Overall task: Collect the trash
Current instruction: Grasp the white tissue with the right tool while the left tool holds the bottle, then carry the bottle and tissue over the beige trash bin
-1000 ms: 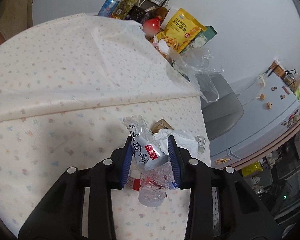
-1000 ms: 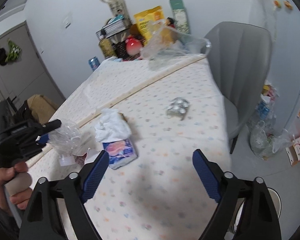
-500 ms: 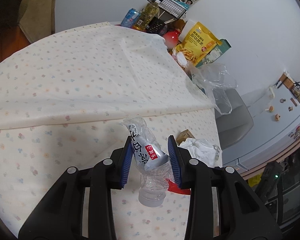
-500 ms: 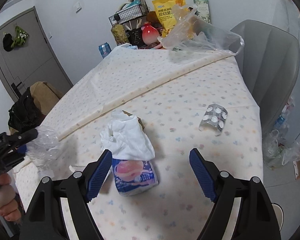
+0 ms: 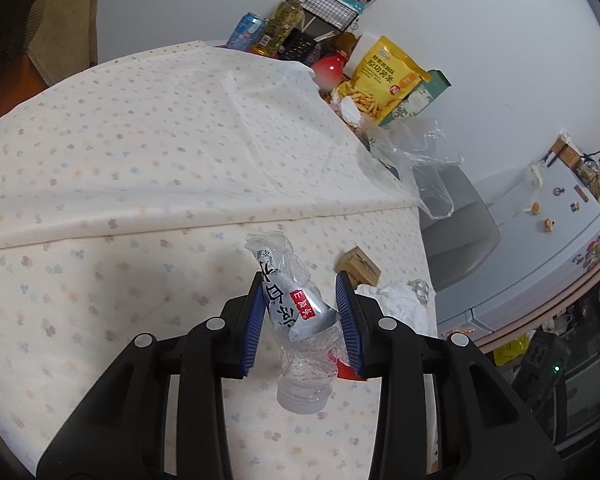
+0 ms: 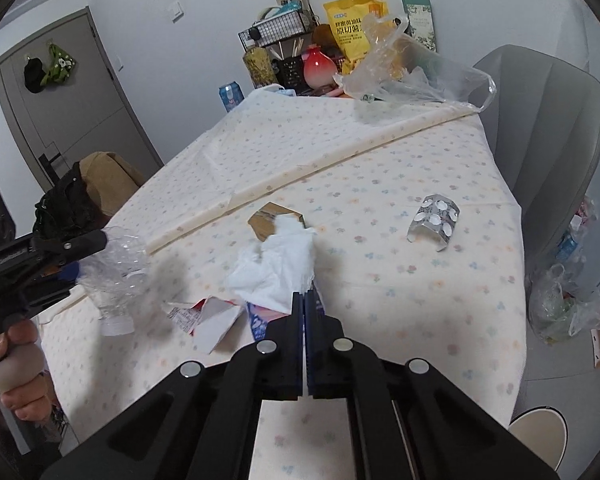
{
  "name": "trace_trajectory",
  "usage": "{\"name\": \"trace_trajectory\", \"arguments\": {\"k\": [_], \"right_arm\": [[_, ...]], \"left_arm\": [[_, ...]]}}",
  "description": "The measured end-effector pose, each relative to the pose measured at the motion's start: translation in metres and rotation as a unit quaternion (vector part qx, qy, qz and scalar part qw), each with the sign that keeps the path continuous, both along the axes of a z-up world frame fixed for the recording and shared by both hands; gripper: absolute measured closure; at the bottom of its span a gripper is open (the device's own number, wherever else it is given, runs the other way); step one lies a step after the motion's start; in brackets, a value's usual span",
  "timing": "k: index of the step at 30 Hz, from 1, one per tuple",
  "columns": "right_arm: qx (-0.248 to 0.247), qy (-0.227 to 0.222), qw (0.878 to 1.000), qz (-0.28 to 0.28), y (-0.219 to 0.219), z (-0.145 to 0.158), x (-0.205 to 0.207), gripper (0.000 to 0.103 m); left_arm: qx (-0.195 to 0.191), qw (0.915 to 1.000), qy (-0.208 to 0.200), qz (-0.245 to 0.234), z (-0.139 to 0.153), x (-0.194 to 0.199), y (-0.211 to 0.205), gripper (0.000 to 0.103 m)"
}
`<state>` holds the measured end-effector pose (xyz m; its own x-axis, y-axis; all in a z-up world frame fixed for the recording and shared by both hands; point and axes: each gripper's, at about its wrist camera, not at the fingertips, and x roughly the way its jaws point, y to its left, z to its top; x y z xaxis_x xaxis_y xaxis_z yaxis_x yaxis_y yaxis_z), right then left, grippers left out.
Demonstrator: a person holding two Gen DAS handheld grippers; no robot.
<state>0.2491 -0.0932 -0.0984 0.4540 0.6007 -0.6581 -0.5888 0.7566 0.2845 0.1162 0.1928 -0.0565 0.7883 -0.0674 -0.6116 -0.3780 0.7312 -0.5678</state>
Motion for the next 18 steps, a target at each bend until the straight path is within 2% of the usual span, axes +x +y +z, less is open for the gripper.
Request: {"name": "trace_trajectory", "arguments": {"k": [18], "right_arm": [[0.054, -0.045, 0.997, -0.016, -0.055, 0.050, -0.047, 0.102]], "left_arm": [[0.011, 0.9986, -0.020, -0.049, 0.018, 0.011, -0.048, 0.068]]}}
